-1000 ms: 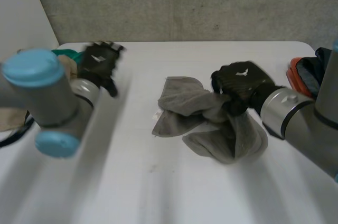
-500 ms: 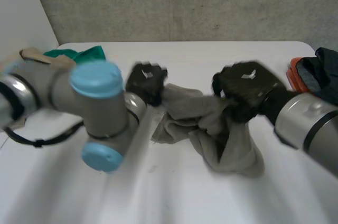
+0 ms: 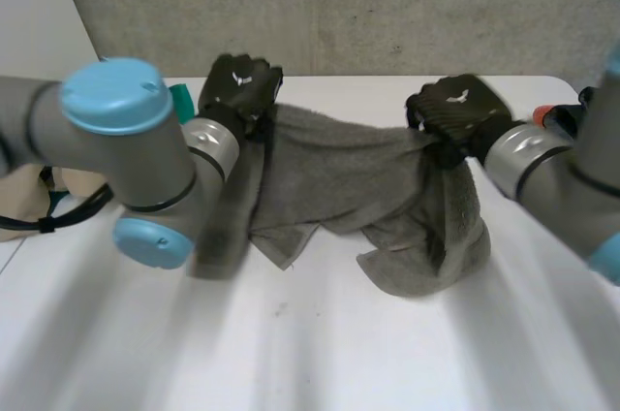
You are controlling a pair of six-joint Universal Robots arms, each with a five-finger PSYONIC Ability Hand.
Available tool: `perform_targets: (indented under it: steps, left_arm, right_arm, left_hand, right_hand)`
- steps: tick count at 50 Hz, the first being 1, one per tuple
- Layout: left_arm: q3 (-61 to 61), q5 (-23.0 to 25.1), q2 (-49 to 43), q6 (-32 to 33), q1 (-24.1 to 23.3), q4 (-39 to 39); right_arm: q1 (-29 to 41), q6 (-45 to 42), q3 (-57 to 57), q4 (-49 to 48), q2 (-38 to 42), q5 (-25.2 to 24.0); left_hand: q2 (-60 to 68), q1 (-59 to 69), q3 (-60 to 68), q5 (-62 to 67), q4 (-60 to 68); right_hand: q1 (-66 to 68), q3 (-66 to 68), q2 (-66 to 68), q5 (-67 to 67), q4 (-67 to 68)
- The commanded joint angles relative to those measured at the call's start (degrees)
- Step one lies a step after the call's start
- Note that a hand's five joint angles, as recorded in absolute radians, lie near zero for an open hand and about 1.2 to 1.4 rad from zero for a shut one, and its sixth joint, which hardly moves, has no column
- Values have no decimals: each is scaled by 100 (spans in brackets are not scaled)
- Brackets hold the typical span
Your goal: Fold the laundry.
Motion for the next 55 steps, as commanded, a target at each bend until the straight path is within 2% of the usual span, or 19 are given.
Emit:
perform_targets:
  steps: [1, 7, 12, 13, 14, 15, 16, 17, 21, 23, 26, 32, 37, 40, 45, 55]
  left_arm:
    - [472, 52, -632, 32, 53, -471]
    - [-168, 0, -158, -223, 62, -1078]
    - [-1320, 96, 642, -469, 71, -1211]
    - [-1443, 148, 739, -504, 71, -1167]
    - [-1662, 227, 896, -539, 53, -1071]
    - [-1742, 280, 967, -566, 44, -1009]
    - [-1882, 315, 1107, -610, 10, -878]
    - [-1927, 325, 1161, -636, -8, -850]
    - [-2112, 149, 1460, -786, -8, -683]
    - [-2208, -61, 1696, -926, 0, -683]
    - [-2340, -299, 1917, -1102, 44, -709]
    - [-2806, -660, 2216, -1497, 281, -762]
    - [-3052, -669, 2137, -1647, 457, -858]
    - [-3105, -642, 1944, -1709, 536, -938]
    - [-3070, -405, 1602, -1735, 624, -991]
    - [-2921, 262, 1337, -1709, 1020, -824]
  right_arm:
    - [267, -991, -121, -297, 801, 79]
    - [258, -1633, 309, 633, 696, 88]
    - [91, -2371, 846, 1995, 125, -26]
    - [74, -2459, 881, 2136, 55, -61]
    - [47, -2538, 907, 2285, -59, -140]
    - [30, -2452, 890, 2243, -147, -167]
    - [30, -2338, 864, 2191, -192, -167]
    - [30, -2197, 829, 2112, -218, -158]
    - [21, -1100, 504, 1760, -333, -44]
    - [-14, -530, 259, 1759, -394, 9]
    - [-111, -114, 12, 1970, -430, 0]
    - [-216, -60, -937, 2620, 0, -140]
    - [-225, -613, -1851, 3235, 641, -193]
    - [-199, -1079, -2396, 3605, 1099, -158]
    - [-111, -1580, -3012, 3948, 1749, -149]
    - [170, -1519, -3838, 3974, 2795, -105]
  left_hand:
    - [1152, 1321, 1194, 1478, 1143]
    - [1152, 1321, 1194, 1478, 1143]
    - [1152, 1321, 1194, 1478, 1143]
    - [404, 574, 446, 731, 396]
    - [-1485, -1315, -1443, -1159, -1493]
    - [-2420, -2250, -2378, -2093, -2428]
    - [-4078, -3908, -4036, -3751, -4086]
    - [-4611, -4441, -4569, -4284, -4619]
    - [-5842, -5672, -5800, -5516, -5850]
    - [-5848, -5679, -5806, -5522, -5857]
    - [-5848, -5679, -5806, -5522, -5857]
    - [-5848, -5679, -5806, -5522, -5857]
    - [-5848, -5679, -5806, -5522, -5857]
    - [-5848, -5679, -5806, -5522, -5857]
    - [-5848, -5679, -5806, -5522, -5857]
    - [-5848, -5679, -5806, -5522, -5857]
  right_hand:
    - [1647, 1176, 1290, 1174, 1136]
    - [1647, 1176, 1290, 1174, 1136]
    - [1647, 1176, 1290, 1174, 1136]
    - [1445, 974, 1088, 972, 934]
    - [-422, -893, -779, -895, -934]
    - [-2239, -2710, -2596, -2712, -2751]
    - [-2974, -3444, -3330, -3446, -3485]
    - [-3597, -4068, -3954, -4070, -4109]
    - [-4242, -4712, -4598, -4714, -4753]
    - [-4710, -5181, -5067, -5183, -5221]
    - [-5335, -5805, -5691, -5807, -5846]
    - [-5353, -5824, -5710, -5826, -5864]
    - [-5320, -5790, -5676, -5792, -5831]
    - [-4866, -5337, -5223, -5339, -5378]
    - [-4226, -4697, -4583, -4699, -4738]
    - [-3049, -3520, -3406, -3522, -3561]
